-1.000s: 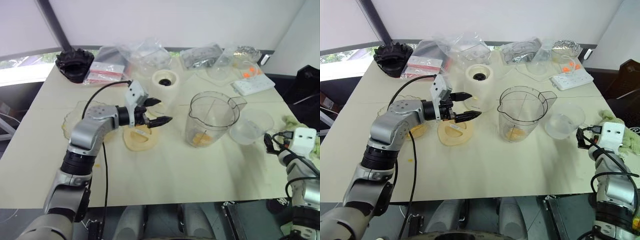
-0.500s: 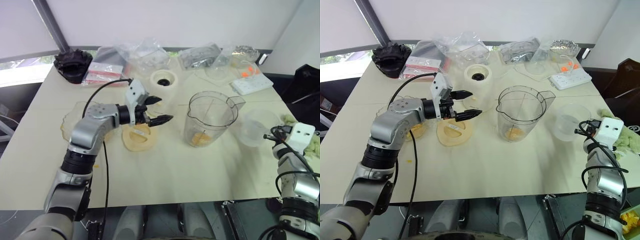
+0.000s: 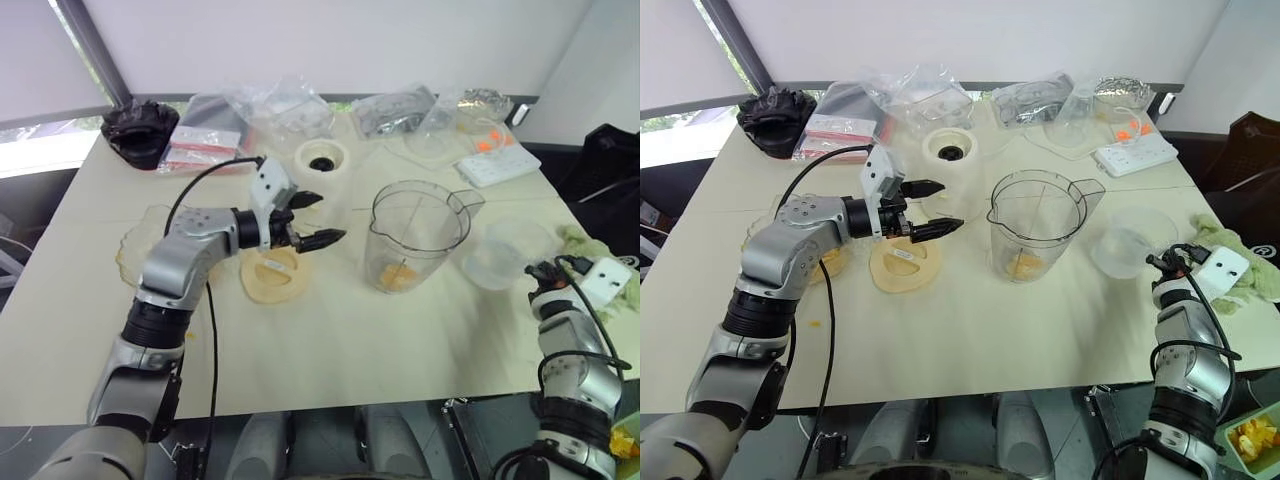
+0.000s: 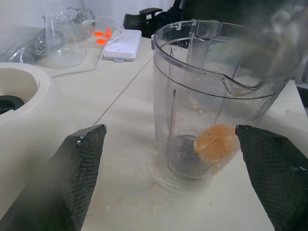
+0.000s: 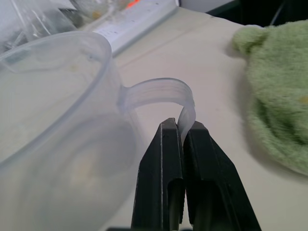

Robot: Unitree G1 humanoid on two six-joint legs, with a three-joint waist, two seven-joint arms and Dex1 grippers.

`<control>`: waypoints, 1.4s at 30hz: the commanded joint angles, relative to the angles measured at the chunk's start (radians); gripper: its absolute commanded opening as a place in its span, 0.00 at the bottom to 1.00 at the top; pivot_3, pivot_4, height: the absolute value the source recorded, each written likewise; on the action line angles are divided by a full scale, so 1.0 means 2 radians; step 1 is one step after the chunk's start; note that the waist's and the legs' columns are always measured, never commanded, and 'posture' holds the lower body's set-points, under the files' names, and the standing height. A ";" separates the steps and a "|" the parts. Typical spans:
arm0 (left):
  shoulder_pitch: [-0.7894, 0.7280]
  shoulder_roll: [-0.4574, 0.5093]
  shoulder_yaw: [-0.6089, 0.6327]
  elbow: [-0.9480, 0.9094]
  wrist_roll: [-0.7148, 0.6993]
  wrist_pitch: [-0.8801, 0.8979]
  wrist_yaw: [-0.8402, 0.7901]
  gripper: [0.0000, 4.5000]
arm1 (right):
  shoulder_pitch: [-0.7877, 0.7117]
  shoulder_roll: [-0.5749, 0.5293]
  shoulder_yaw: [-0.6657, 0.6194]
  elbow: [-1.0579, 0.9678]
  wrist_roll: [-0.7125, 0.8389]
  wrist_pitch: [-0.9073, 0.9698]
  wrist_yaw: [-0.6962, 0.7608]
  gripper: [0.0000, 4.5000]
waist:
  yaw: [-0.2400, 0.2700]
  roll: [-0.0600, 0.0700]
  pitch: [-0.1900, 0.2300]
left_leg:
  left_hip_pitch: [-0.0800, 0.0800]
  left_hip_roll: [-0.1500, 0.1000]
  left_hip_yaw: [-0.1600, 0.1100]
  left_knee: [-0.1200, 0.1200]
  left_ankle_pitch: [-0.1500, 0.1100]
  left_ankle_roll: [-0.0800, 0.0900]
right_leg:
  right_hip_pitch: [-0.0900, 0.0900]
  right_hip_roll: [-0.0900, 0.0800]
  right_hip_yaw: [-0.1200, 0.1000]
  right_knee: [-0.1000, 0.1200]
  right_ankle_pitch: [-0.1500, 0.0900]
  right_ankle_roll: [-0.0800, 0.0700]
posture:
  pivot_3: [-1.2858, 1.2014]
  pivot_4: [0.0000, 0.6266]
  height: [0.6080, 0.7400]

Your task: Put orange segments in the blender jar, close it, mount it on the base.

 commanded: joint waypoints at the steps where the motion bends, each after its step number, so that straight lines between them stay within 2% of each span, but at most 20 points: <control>1: -0.002 0.003 0.003 -0.012 -0.005 -0.006 -0.002 1.00 | -0.017 -0.016 -0.010 -0.057 0.012 -0.020 0.003 0.01 | 0.000 0.000 0.000 | 0.000 0.000 0.000 0.000 0.000 0.000 | 0.000 0.000 0.000 0.000 0.000 0.000 | 0.52 0.24 1.00; 9: 0.023 0.004 0.018 -0.039 -0.045 0.011 -0.014 1.00 | -0.028 -0.045 -0.005 -0.096 -0.001 -0.014 0.004 0.01 | 0.000 0.000 0.000 | 0.000 0.000 0.000 0.000 0.000 0.000 | 0.000 0.000 0.000 0.000 0.000 0.001 | 0.52 0.24 1.00; 17: 0.035 0.016 0.021 -0.053 -0.062 0.004 -0.025 1.00 | -0.032 -0.122 0.002 -0.150 -0.003 0.026 0.021 0.01 | 0.001 0.001 0.000 | 0.000 0.000 0.000 0.000 0.000 0.000 | 0.000 0.000 0.000 0.000 0.000 0.000 | 0.52 0.24 1.00; 31: 0.029 0.005 0.013 -0.041 -0.054 -0.011 -0.020 1.00 | -0.007 -0.261 0.014 -0.286 -0.035 0.120 0.087 0.01 | 0.003 0.001 0.000 | -0.001 0.000 0.001 0.000 0.000 0.000 | 0.000 0.000 0.000 -0.001 0.000 0.000 | 0.52 0.24 1.00; 42: 0.019 -0.005 0.004 -0.023 -0.047 -0.025 -0.019 1.00 | -0.004 -0.297 0.031 -0.341 -0.076 0.158 0.116 0.01 | 0.004 0.001 0.000 | -0.001 0.000 0.001 0.000 0.000 0.000 | 0.000 0.000 0.000 -0.001 0.000 0.000 | 0.52 0.24 1.00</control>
